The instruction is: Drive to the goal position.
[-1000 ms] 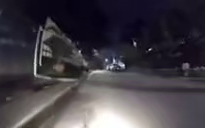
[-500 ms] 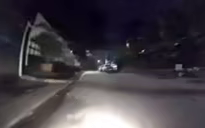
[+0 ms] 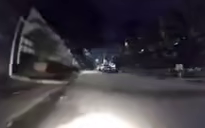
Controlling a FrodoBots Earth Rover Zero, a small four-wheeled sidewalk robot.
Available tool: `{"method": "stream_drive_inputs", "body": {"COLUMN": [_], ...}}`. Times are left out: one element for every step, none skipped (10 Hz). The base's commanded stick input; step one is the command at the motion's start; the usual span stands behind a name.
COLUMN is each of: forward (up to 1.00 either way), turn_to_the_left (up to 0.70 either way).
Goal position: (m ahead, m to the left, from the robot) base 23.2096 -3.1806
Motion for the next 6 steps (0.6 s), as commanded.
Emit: {"method": "stream_drive_inputs", "body": {"forward": [0.7, 0.7, 0.7, 0.7, 0.7, 0.7], "turn_to_the_left": [0.0, 0.0, 0.0, 0.0, 0.0, 0.0]}}
